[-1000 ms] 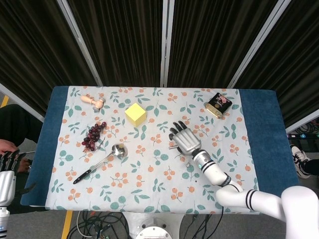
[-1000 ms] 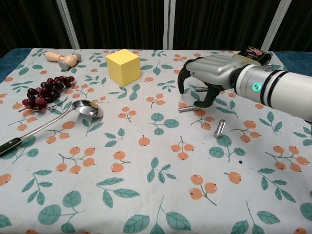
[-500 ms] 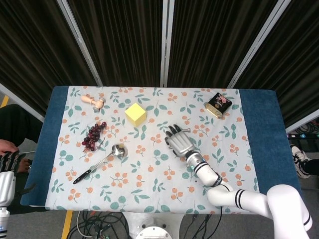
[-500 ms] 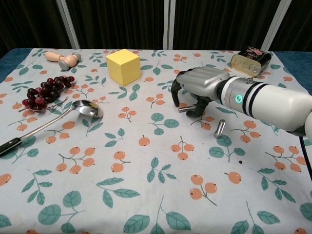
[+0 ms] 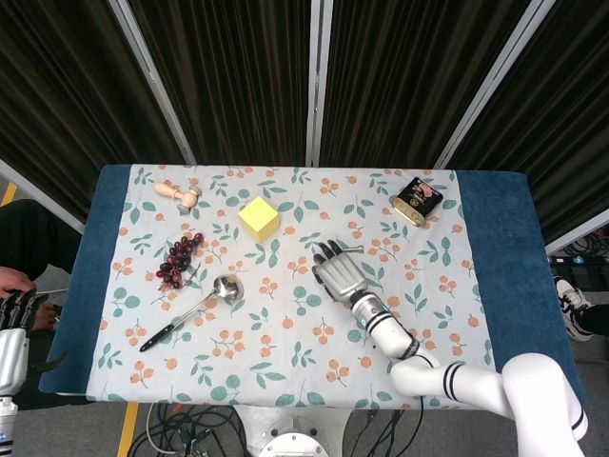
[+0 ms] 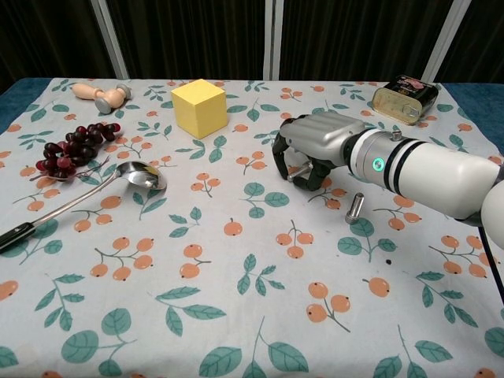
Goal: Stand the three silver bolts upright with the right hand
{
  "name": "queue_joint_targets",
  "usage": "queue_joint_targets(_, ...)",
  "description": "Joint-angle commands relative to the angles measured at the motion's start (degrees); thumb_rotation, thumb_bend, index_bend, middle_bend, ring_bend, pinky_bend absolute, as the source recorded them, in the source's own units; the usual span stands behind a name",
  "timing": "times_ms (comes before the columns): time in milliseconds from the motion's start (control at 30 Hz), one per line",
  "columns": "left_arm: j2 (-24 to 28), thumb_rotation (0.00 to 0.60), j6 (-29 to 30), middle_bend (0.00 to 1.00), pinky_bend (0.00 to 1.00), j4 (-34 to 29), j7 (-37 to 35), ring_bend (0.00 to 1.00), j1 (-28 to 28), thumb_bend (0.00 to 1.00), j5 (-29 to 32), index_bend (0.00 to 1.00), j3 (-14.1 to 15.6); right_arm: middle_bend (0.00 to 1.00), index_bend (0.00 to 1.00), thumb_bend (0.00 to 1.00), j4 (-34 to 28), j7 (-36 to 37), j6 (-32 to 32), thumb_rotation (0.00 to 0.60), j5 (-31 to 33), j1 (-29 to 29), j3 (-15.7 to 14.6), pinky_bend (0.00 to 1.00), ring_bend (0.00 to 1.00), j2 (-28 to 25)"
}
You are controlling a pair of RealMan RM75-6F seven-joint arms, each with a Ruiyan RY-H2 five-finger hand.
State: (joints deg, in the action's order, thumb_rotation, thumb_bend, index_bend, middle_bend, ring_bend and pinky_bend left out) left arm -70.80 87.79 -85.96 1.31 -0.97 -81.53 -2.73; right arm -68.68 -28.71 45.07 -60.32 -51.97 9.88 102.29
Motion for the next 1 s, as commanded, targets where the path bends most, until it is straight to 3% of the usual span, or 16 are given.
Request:
queue_joint_targets(33, -0.04, 0.6, 0.07, 0.07, 0.0, 0.03, 0.01, 0.0, -0.02, 0.01, -0.08, 0.15, 0.01, 0.23, 0.57, 0.38, -1.6, 0.96, 0.6, 0.6, -0.02, 0.5, 0.15, 0.0, 0.0, -0.82)
queue_joint_targets(500, 0.06, 0.6, 0.19, 0.07, 0.0, -0.22, 0.39, 0.0, -0.07, 0.01, -0.31, 0.15, 0.05, 0.24, 0.58, 0.38, -9.89, 7.8, 1.08, 0.6, -0.95, 2.34, 0.72, 0.0, 0.0, -5.42)
queue_joint_targets(1000, 0.06, 0.6, -0.23, 0.07, 0.0, -0.47, 0.97, 0.0, 0.26, 0.01, -0.33, 0.15, -0.05, 0.23, 0.58, 0.38, -9.91, 12.79, 0.57, 0.6, -0.81, 2.88, 1.0, 0.0, 0.0, -6.4)
